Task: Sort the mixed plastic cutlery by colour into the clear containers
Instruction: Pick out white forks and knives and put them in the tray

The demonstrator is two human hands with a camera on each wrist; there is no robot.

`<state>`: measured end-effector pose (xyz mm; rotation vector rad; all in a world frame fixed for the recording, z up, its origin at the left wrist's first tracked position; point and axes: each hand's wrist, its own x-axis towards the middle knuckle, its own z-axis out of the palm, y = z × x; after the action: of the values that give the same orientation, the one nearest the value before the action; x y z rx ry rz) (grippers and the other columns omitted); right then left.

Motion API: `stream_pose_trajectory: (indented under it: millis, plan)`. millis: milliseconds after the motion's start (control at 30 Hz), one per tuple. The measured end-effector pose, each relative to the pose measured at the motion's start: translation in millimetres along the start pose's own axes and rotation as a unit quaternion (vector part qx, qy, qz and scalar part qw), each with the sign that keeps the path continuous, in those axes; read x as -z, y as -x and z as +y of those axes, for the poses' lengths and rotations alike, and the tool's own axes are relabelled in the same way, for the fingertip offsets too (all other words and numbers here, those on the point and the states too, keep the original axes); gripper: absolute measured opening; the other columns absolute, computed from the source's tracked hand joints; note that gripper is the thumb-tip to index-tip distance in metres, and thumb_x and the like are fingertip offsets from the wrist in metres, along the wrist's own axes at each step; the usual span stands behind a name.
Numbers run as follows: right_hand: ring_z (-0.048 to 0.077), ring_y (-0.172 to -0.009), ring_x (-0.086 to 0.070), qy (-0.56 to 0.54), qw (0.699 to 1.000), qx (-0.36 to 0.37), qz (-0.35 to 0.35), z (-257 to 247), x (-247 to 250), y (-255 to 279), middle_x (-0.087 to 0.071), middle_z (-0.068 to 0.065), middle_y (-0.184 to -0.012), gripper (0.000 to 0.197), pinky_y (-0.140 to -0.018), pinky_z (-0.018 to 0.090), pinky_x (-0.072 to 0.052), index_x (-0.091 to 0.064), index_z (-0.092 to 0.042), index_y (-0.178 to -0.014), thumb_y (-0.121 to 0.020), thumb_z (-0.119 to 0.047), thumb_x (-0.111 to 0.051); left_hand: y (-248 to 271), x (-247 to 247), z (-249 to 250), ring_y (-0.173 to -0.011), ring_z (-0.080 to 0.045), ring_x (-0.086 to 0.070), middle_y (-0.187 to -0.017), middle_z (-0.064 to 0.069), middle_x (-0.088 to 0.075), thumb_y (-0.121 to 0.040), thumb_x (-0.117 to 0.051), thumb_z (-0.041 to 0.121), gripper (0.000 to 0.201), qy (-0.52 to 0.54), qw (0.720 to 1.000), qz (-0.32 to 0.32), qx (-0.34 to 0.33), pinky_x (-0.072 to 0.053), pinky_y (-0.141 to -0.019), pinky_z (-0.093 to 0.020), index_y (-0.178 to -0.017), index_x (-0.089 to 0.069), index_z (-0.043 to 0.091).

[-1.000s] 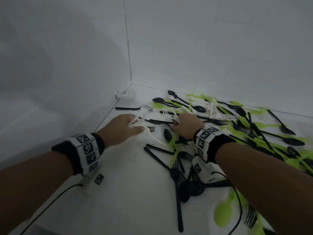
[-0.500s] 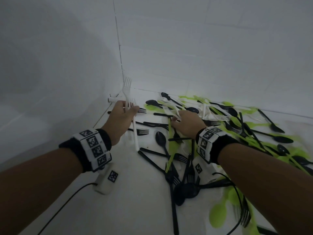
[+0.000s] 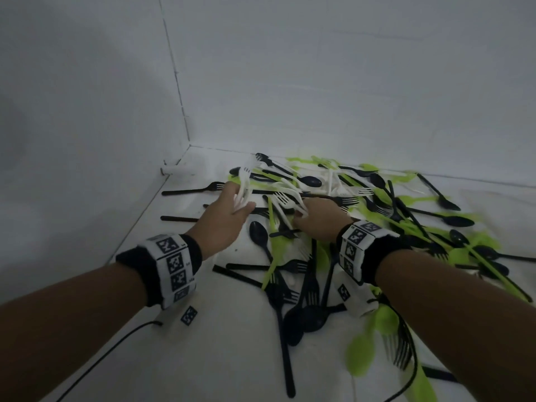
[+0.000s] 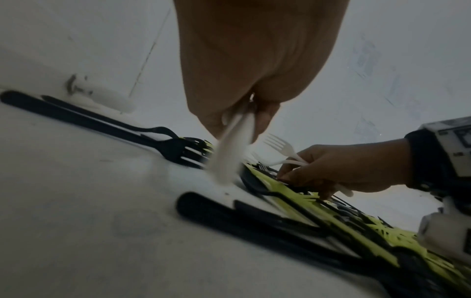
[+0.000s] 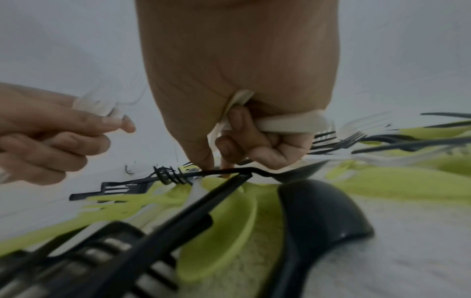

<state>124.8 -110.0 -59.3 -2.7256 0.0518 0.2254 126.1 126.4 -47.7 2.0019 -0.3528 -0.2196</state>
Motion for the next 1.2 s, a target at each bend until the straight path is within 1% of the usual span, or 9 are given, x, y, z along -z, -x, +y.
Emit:
stream_pose_trajectory:
  millis: [67,133,267,500,667,800,900,1033,1200]
  plan:
    - [0.016,-0.072,-0.055,-0.013,1.000,-0.005,0.009,-3,0,0,-0.056,-0.001,-0.077,0.029,-0.056,0.028,-0.035,-0.054,-0.017,-0.075,-0.096,-0.036,-0.058,1,-6,4,-0.069,-0.024,-0.055,-0.087,-0.004,-0.059,-0.101,-0.060,0.036,0.025,-0.053,0.999,-0.003,-0.006,-0.047,-0.059,-0.037,-0.114,-0.043,0.022]
    - [0.013,-0.069,-0.056,-0.008,1.000,0.001,0.005,-6,-1,-2,-0.060,-0.001,-0.076,0.030,-0.055,0.027,-0.037,-0.061,-0.018,-0.078,-0.092,-0.044,-0.066,1,-11,5,-0.078,-0.025,-0.061,-0.093,-0.002,-0.062,-0.098,-0.063,0.033,0.022,-0.082,0.996,-0.013,-0.011,-0.051,-0.066,-0.040,-0.109,-0.047,0.023]
    - [0.020,-0.072,-0.058,0.033,0.999,0.006,-0.002,-16,-6,-8,-0.059,0.002,-0.076,0.030,-0.058,0.029,-0.041,-0.059,-0.014,-0.078,-0.091,-0.040,-0.067,5,-16,3,-0.070,-0.014,-0.052,-0.079,0.008,-0.056,-0.097,-0.062,0.028,0.019,-0.118,0.992,-0.040,-0.031,-0.040,-0.060,-0.029,-0.086,-0.047,0.031]
    - [0.024,-0.070,-0.053,-0.080,0.989,-0.016,0.126,-35,23,-20,-0.052,0.001,-0.073,0.033,-0.061,0.031,-0.038,-0.044,-0.016,-0.070,-0.100,-0.029,-0.048,16,-12,-4,-0.070,-0.021,-0.057,-0.080,-0.001,-0.062,-0.096,-0.064,0.040,0.028,-0.180,0.980,-0.068,-0.056,-0.042,-0.058,-0.026,-0.089,-0.055,0.014]
    - [0.016,-0.061,-0.064,-0.164,0.971,-0.011,0.174,-33,41,-9,-0.070,0.000,-0.063,0.033,-0.060,0.028,-0.046,-0.065,-0.007,-0.079,-0.099,-0.026,-0.048,8,-25,-1,-0.065,-0.017,-0.052,-0.082,-0.009,-0.061,-0.095,-0.065,0.031,0.030,-0.237,0.964,-0.105,-0.055,-0.037,-0.055,-0.018,-0.084,-0.059,0.003]
    - [0.009,-0.051,-0.060,-0.207,0.963,-0.028,0.171,-11,38,3,-0.068,-0.002,-0.055,0.039,-0.060,0.027,-0.045,-0.069,-0.002,-0.069,-0.097,-0.021,-0.052,0,-43,4,-0.060,-0.013,-0.047,-0.068,0.000,-0.053,-0.094,-0.064,0.024,0.029,-0.234,0.960,-0.136,-0.076,-0.034,-0.055,-0.023,-0.071,-0.052,0.011]
    - [0.013,-0.058,-0.065,-0.223,0.962,-0.032,0.155,4,34,12,-0.069,0.000,-0.056,0.040,-0.066,0.029,-0.051,-0.070,-0.009,-0.061,-0.096,-0.023,-0.057,-3,-53,3,-0.075,-0.020,-0.055,-0.083,-0.003,-0.061,-0.093,-0.064,0.030,0.021,-0.287,0.940,-0.166,-0.079,-0.043,-0.067,-0.034,-0.087,-0.058,0.010]
    - [0.005,-0.052,-0.058,-0.312,0.936,-0.037,0.160,8,35,24,-0.065,-0.003,-0.053,0.027,-0.062,0.023,-0.046,-0.068,-0.009,-0.075,-0.098,-0.021,-0.062,-9,-49,2,-0.095,-0.022,-0.061,-0.102,0.001,-0.065,-0.087,-0.068,0.036,0.025,-0.317,0.931,-0.174,-0.038,-0.053,-0.085,-0.040,-0.105,-0.059,0.021]
    - [0.016,-0.064,-0.071,-0.357,0.907,-0.031,0.223,4,43,27,-0.073,0.003,-0.064,0.015,-0.069,0.033,-0.057,-0.062,-0.009,-0.099,-0.097,-0.024,-0.059,-13,-44,4,-0.096,-0.023,-0.062,-0.103,0.001,-0.064,-0.092,-0.068,0.042,0.029,-0.309,0.940,-0.141,-0.037,-0.045,-0.075,-0.032,-0.107,-0.055,0.020]
